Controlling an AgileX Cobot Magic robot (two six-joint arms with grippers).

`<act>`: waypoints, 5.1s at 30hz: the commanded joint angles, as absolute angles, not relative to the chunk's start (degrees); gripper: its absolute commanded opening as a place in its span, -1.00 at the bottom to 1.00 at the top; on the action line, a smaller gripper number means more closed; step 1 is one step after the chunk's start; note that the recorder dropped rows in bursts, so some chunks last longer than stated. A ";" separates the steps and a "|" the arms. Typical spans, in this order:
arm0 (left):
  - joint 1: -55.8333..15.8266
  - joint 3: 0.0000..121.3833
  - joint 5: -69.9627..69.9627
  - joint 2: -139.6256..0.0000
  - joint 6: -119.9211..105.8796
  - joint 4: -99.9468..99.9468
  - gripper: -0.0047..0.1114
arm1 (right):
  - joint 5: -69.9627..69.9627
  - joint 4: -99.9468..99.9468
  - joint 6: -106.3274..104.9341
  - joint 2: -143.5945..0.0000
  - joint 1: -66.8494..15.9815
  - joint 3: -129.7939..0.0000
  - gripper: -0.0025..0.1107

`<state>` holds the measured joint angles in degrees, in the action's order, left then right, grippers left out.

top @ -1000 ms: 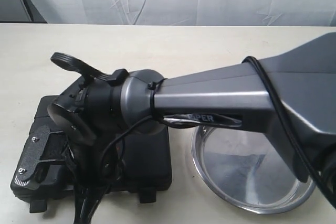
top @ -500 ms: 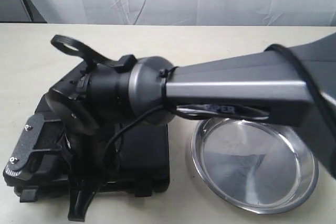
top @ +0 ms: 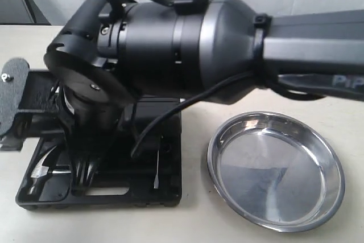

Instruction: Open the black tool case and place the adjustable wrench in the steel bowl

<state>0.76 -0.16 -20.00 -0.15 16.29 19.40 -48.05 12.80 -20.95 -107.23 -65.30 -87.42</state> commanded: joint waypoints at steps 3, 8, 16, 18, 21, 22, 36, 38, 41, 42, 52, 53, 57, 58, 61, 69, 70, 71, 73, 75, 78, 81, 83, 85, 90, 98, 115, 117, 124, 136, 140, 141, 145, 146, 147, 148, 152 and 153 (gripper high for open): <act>0.99 0.00 -19.57 0.00 16.34 19.41 -0.92 | -43.50 36.04 -8.42 -105.26 -64.00 -87.28 -0.97; 0.99 0.00 -19.57 0.00 16.34 19.41 -0.92 | -39.90 39.74 -4.56 -105.38 -61.17 -87.28 -0.97; 0.99 0.00 -19.46 0.00 16.34 19.41 -0.92 | -32.67 43.05 -2.52 -105.38 -55.09 -87.28 -0.97; 0.99 0.00 -19.46 0.00 16.34 19.41 -0.92 | -30.93 43.56 -2.52 -105.38 -53.41 -87.28 -0.97; 0.99 0.00 -19.46 0.00 16.34 19.41 -0.92 | -28.11 43.56 -1.79 -105.38 -50.82 -87.28 -0.97; 0.99 0.00 -19.46 0.00 16.34 19.41 -0.92 | -27.41 43.56 -1.19 -105.38 -50.11 -87.28 -0.97; 0.99 0.00 -19.46 0.00 16.34 19.41 -0.92 | -25.89 45.83 11.58 -105.38 -47.38 -87.28 -0.97; 0.99 0.00 -19.46 0.00 16.34 19.41 -0.92 | -26.01 45.11 11.67 -105.38 -47.38 -87.28 -0.97; 0.99 0.00 -19.46 0.00 16.34 19.41 -0.92 | -27.67 42.24 12.68 -105.38 -47.38 -87.28 -0.97; 0.99 0.00 -19.46 0.00 16.34 19.41 -0.92 | -28.28 41.70 13.81 -105.38 -47.38 -87.28 -0.97; 0.99 0.00 -19.57 0.00 16.34 19.41 -0.92 | -32.64 14.46 1.98 -106.70 -47.38 -87.28 -0.97; 0.99 0.00 -19.57 0.00 16.34 19.41 -0.92 | -33.48 11.80 -1.39 -107.30 -47.38 -87.28 -0.97; 0.99 0.00 -19.57 0.00 16.34 19.41 -0.92 | -36.28 5.57 -6.56 -109.64 -47.38 -87.28 -0.97; 0.99 0.00 -19.57 0.00 16.34 19.41 -0.92 | -36.28 4.17 -7.39 -110.28 -47.38 -87.28 -0.97; 0.99 0.00 -19.57 0.00 16.34 19.41 -0.92 | -35.35 -1.18 -10.11 -113.03 -47.38 -87.97 -0.97; 0.99 0.00 -19.46 0.00 16.34 19.41 -0.92 | -40.83 -35.29 -37.68 -125.00 -48.87 -99.36 -0.97; 0.99 0.00 -19.46 0.00 16.34 19.41 -0.92 | -44.44 -38.29 -42.38 -125.73 -49.41 -100.51 -0.97; 0.99 0.00 -19.46 0.00 16.34 19.41 -0.92 | -48.36 -39.83 -45.62 -126.15 -49.96 -101.33 -0.97; 0.99 0.00 -19.46 0.00 16.34 19.41 -0.92 | -54.74 -39.26 -46.51 -126.26 -51.00 -101.76 -0.97; 0.99 0.00 -19.46 0.00 16.34 19.41 -0.92 | -61.75 -37.22 -45.91 -126.26 -51.61 -101.76 -0.97; 0.99 0.00 -19.46 0.00 16.34 19.41 -0.92 | -59.27 -28.93 -30.96 -122.84 -50.40 -93.95 -0.97; 0.99 0.00 -19.46 0.00 16.34 19.41 -0.92 | -46.28 -19.75 -21.05 -116.48 -47.17 -82.84 -0.97; 0.99 0.00 -19.46 0.00 16.34 19.41 -0.92 | -33.12 -18.06 -17.77 -110.00 -42.53 -76.20 -0.97; 0.99 0.00 -19.46 0.00 16.34 19.41 -0.92 | -28.72 -20.39 -19.29 -109.69 -40.55 -78.04 -0.97; 0.99 0.00 -19.46 0.00 16.34 19.41 -0.92 | -50.22 -21.71 -31.56 -118.98 -41.70 -94.82 -0.97; 0.99 0.00 -19.46 0.00 16.34 19.41 -0.92 | -51.90 -22.74 -35.49 -125.57 -43.47 -97.98 -0.97; 0.99 0.00 -19.46 0.00 16.34 19.41 -0.92 | -48.69 -20.65 -40.49 -128.68 -48.60 -97.98 -0.97; 0.99 0.00 -19.46 0.00 16.34 19.41 -0.92 | -48.34 -20.67 -40.49 -128.82 -48.60 -97.98 -0.97; 0.99 0.00 -19.46 0.00 16.34 19.41 -0.92 | -46.18 -20.67 -40.49 -128.82 -48.60 -97.98 -0.37; 0.99 0.00 -19.46 0.00 16.34 19.41 -0.92 | -47.03 -12.91 -40.49 -132.09 -48.60 -97.98 -0.10; 0.99 0.00 -19.46 0.00 16.34 19.41 -0.92 | -47.03 -12.02 -40.49 -133.83 -48.70 -97.98 -0.10; 0.99 0.00 -19.56 0.00 16.34 19.41 -0.92 | -47.16 -12.02 -40.49 -134.24 -48.70 -97.98 -0.10; 0.99 0.00 -19.56 0.00 16.34 19.41 -0.92 | -47.80 -11.03 -40.49 -135.53 -48.70 -97.98 -0.13; 0.99 0.00 -19.56 0.00 16.34 19.41 -0.92 | -48.15 -10.55 -40.49 -135.64 -48.70 -97.98 -0.18; 0.99 0.00 -19.46 0.00 16.34 19.41 -0.92 | -48.25 -10.28 -40.49 -135.76 -48.70 -97.98 -0.26; 0.99 0.00 -19.46 0.00 16.34 19.41 -0.92 | -48.38 -10.10 -40.49 -135.76 -48.70 -97.98 -0.33; 0.99 0.00 -19.46 0.00 16.34 19.41 -0.92 | -49.90 -7.69 -40.36 -135.76 -48.70 -97.98 -0.52; 0.99 0.00 -19.46 0.00 16.34 19.41 -0.92 | -50.50 -7.07 -40.36 -135.76 -48.70 -97.98 -0.51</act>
<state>0.76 -0.16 -20.00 -0.15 16.29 19.40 -46.71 -12.46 -41.12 -132.92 -49.01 -99.43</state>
